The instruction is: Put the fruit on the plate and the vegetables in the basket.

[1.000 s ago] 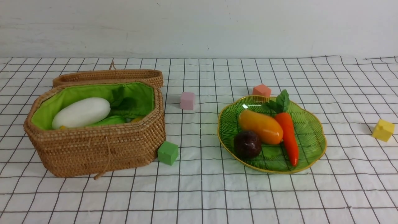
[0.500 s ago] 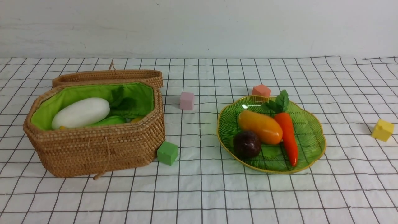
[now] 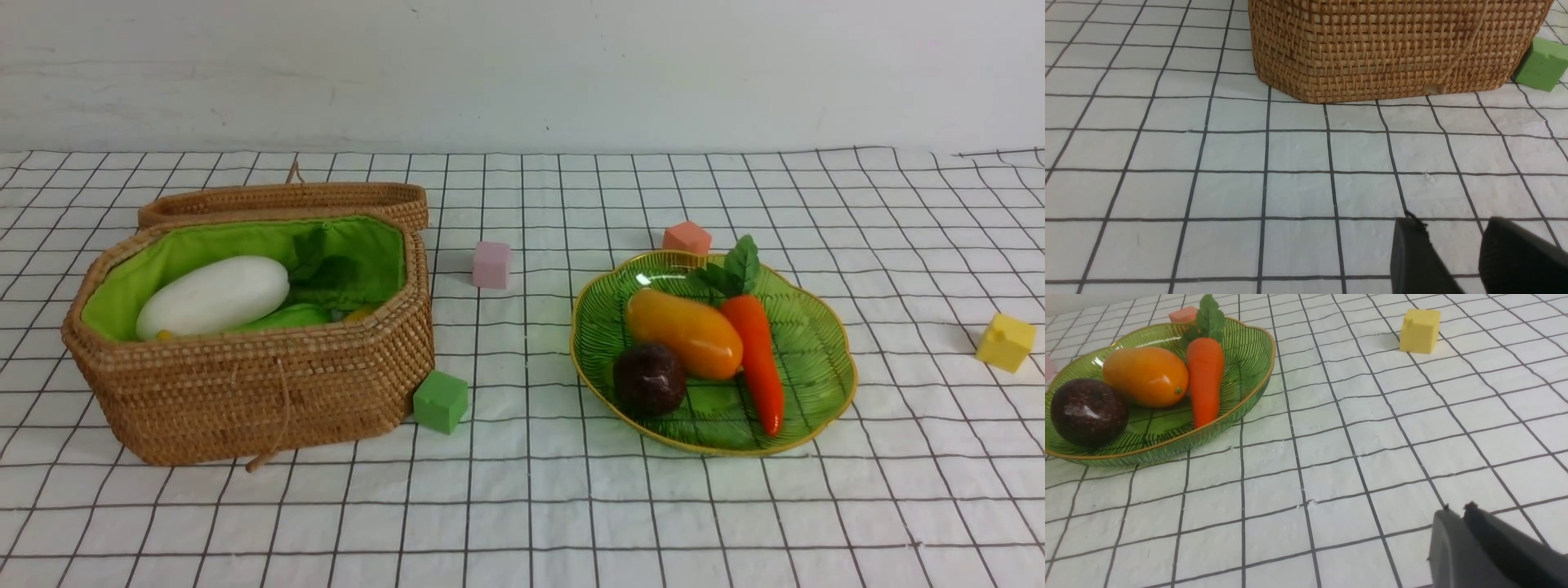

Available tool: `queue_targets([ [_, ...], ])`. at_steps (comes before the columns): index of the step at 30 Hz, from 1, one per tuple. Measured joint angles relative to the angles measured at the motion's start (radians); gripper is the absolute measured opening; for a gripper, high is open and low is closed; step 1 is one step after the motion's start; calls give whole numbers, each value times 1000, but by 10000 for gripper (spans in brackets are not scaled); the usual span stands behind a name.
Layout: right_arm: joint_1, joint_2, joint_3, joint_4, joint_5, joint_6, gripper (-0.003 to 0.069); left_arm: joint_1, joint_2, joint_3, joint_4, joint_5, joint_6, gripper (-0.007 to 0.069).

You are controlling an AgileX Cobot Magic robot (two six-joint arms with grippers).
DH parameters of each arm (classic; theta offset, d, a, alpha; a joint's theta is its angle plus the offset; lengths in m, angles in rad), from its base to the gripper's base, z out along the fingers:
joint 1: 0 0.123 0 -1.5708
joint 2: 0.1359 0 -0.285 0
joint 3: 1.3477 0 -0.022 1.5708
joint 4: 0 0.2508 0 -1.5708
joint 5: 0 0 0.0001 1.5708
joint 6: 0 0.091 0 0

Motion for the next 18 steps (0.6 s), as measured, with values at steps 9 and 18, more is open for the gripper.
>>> queue_targets([
  [9,0,0,0,0,0,0,69,0,0,0,0,0,0,238],
  [18,0,0,0,0,0,0,83,0,0,0,0,0,1,238],
])
